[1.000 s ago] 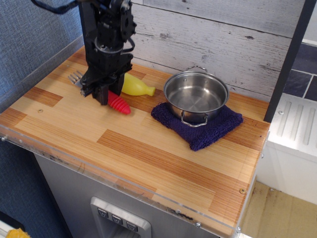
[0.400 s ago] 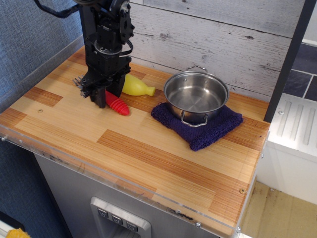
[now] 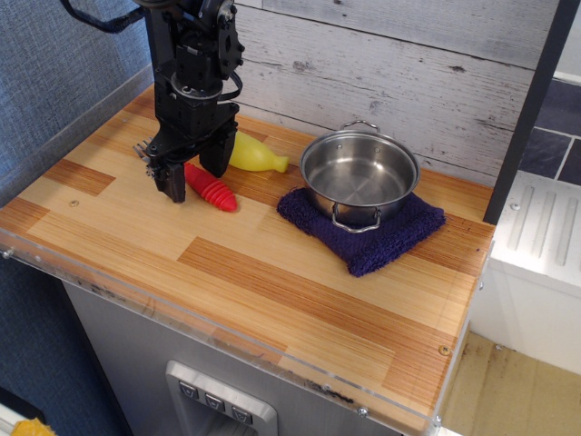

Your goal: Move the fork in front of the banana.

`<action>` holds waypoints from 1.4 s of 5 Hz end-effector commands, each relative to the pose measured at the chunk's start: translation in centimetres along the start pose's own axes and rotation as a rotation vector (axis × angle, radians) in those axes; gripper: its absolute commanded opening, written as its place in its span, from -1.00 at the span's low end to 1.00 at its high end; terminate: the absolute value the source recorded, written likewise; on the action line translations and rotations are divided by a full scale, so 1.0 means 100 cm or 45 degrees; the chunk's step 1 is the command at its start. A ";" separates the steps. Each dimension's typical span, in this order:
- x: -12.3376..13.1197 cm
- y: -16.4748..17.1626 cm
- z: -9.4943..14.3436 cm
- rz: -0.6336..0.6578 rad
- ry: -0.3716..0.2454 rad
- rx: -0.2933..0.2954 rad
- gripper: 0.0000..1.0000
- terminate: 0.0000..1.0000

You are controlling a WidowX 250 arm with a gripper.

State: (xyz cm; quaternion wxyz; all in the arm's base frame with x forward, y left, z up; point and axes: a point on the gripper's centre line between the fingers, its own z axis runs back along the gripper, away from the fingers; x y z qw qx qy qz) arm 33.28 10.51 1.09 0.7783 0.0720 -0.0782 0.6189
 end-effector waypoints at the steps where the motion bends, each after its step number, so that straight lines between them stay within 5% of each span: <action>1: -0.002 -0.011 0.040 -0.004 -0.041 -0.117 1.00 -1.00; 4: -0.004 0.006 0.115 0.005 -0.135 -0.255 1.00 -1.00; 6: -0.004 0.006 0.115 0.005 -0.135 -0.255 1.00 -1.00; 7: -0.004 0.006 0.115 0.005 -0.135 -0.255 1.00 1.00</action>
